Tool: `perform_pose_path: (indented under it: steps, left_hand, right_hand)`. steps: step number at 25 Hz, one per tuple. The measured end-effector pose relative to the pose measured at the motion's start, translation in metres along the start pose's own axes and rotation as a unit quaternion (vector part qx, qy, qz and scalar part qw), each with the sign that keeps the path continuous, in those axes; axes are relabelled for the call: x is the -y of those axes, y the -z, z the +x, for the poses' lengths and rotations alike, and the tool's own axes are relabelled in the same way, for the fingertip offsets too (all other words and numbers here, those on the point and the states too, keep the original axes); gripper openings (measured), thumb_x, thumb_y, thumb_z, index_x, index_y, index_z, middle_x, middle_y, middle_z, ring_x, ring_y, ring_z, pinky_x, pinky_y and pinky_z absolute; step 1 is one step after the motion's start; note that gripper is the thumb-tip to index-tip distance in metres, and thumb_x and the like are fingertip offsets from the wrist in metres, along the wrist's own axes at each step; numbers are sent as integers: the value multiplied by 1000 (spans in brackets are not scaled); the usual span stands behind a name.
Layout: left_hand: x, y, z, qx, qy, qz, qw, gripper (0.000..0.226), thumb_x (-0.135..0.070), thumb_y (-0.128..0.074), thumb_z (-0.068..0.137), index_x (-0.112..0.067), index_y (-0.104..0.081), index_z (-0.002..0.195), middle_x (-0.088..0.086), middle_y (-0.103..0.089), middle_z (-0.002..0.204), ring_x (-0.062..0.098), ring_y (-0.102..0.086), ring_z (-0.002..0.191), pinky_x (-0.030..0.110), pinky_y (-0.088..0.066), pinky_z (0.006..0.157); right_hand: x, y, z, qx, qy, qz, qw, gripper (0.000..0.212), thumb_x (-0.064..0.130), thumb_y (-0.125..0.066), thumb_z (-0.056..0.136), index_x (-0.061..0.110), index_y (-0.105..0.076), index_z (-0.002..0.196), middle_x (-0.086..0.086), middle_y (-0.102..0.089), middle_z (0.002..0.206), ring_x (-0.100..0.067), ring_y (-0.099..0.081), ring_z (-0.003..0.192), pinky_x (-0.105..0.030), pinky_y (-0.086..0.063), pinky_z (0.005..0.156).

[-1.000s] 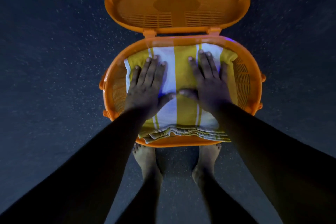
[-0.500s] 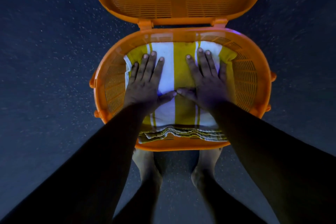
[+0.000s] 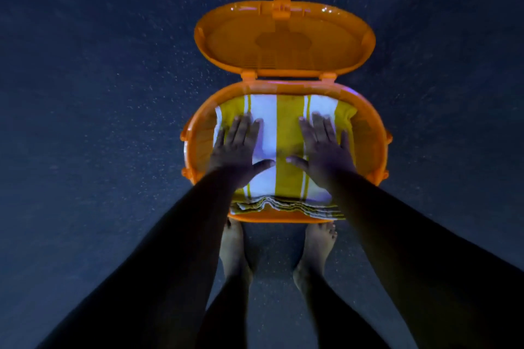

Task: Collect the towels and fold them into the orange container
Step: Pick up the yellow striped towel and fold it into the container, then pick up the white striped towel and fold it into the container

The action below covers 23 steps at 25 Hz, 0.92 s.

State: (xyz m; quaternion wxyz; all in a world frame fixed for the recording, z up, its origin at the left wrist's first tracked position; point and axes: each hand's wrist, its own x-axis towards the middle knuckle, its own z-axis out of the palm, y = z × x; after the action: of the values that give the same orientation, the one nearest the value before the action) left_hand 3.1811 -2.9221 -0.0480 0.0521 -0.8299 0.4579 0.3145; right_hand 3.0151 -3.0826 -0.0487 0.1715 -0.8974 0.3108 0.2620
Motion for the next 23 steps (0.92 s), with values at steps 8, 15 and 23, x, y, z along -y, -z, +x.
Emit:
perform_pose_path:
  steps: [8,15,23]
  left_hand:
    - [-59,185,-250,126,133,-107,977,103,-79,-39,89,-20,2,163,8,7,171,27,2,158,51,-6,126]
    - [-124,275,-495,43,313,-239,918,102,-80,-38,90,-19,-3,164,9,3,171,27,-2,158,50,-12,126]
    - [-160,262,-725,-73,506,-328,795,107,-87,-30,86,-22,8,163,5,11,171,24,7,158,52,-5,126]
  right_hand:
    - [63,191,-216,130,-9,-14,991,101,87,-35,82,32,-5,162,-1,-2,171,-25,0,157,-60,-10,122]
    - [135,324,-376,146,154,-77,974,98,83,-36,86,30,-6,162,-3,-6,171,-25,1,157,-60,-8,121]
    - [279,354,-512,115,409,-264,866,101,86,-33,85,27,-5,162,-2,-2,171,-24,3,157,-59,-10,123]
